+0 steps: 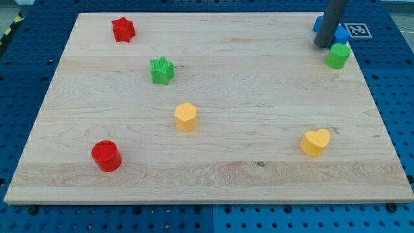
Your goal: Adjust the green circle below the blue cube
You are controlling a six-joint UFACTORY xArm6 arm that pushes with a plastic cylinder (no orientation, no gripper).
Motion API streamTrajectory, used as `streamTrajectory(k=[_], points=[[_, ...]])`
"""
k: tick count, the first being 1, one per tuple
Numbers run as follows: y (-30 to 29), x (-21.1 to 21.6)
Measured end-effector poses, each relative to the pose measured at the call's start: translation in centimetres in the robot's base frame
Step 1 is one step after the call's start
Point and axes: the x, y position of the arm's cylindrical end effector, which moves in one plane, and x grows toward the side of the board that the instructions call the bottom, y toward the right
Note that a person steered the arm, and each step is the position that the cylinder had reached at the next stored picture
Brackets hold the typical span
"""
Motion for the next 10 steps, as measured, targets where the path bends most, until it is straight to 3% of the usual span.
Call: streamTrajectory(k=[2,4,5,9,10], points=[[-4.9,1.7],[-2.9,9.7],[0.0,7.8],[3.7,7.1],[2.1,7.3]])
